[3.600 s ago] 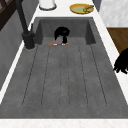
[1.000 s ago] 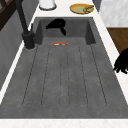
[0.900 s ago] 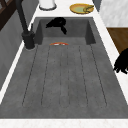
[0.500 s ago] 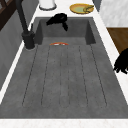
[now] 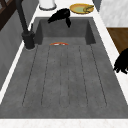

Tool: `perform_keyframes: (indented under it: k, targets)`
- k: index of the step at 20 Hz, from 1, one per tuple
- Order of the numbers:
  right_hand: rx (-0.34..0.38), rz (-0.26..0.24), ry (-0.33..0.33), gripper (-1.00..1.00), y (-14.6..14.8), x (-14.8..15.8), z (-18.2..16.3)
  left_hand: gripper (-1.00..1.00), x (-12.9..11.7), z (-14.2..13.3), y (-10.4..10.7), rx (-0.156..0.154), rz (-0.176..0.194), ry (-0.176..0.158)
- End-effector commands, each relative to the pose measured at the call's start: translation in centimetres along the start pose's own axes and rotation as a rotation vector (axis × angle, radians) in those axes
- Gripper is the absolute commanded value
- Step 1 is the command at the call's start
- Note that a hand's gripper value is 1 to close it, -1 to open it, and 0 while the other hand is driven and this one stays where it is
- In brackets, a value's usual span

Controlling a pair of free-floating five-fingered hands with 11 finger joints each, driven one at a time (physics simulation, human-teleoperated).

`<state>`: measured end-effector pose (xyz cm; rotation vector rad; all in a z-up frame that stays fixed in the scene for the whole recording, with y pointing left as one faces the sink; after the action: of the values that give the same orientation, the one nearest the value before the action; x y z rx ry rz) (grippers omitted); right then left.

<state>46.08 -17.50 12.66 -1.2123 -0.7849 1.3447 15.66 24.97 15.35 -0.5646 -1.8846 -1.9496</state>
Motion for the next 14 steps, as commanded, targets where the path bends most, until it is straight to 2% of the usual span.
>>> perform_keyframes:
  k: [1, 7, 14]
  targets:
    - [-0.020, -0.024, -0.085, -1.00, -0.8, -0.8, 1.2, 0.00, 0.0, 0.0, 0.0, 0.000, 0.000, 0.000]
    - [-0.021, -0.035, -0.183, -1.00, -1.8, -1.8, 2.8, 0.00, 0.0, 0.0, 0.0, 0.000, 0.000, 0.000]
    - [-0.053, -0.038, -0.302, -1.00, -2.4, -2.6, 3.7, 0.00, 0.0, 0.0, 0.0, 0.000, 0.000, 0.000]
